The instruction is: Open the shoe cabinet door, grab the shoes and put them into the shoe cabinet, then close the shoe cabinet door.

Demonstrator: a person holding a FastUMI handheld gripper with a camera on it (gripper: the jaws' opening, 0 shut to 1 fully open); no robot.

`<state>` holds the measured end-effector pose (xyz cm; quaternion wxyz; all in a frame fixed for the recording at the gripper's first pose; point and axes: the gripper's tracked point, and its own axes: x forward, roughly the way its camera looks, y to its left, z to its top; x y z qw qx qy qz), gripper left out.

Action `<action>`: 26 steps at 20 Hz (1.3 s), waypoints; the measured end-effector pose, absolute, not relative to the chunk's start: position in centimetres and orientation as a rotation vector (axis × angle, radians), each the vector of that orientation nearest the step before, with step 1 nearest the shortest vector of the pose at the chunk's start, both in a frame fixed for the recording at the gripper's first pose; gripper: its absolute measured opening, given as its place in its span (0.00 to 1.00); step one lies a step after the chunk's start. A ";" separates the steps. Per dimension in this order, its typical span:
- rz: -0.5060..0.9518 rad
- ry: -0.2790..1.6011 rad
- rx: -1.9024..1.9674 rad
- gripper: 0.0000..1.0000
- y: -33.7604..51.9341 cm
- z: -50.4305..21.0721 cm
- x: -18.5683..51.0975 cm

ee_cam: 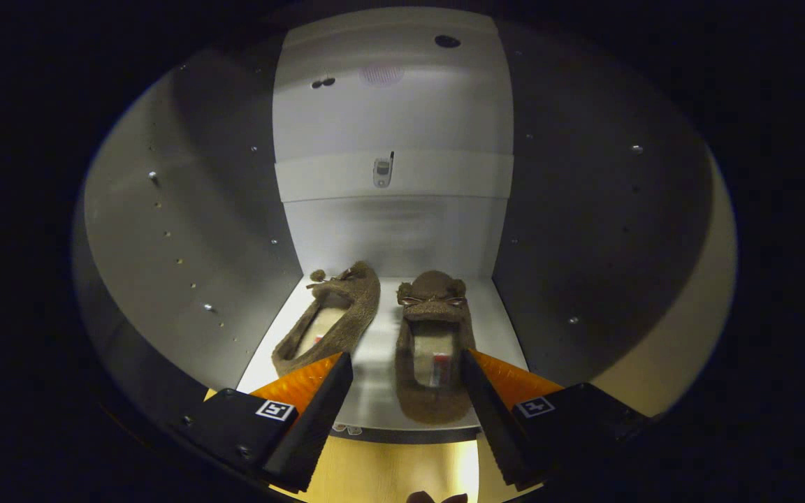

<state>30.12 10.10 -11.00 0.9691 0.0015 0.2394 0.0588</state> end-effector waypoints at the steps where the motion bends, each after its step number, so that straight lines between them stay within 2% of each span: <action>1: 0.126 0.447 0.006 0.98 10.2 -10.0 28.9; 11: 0.056 0.048 0.042 0.98 7.3 -3.7 12.3; 21: 0.040 0.010 -0.007 0.98 1.0 -4.4 -6.3; 26: -0.064 0.001 -0.018 0.98 -7.3 -3.0 -11.7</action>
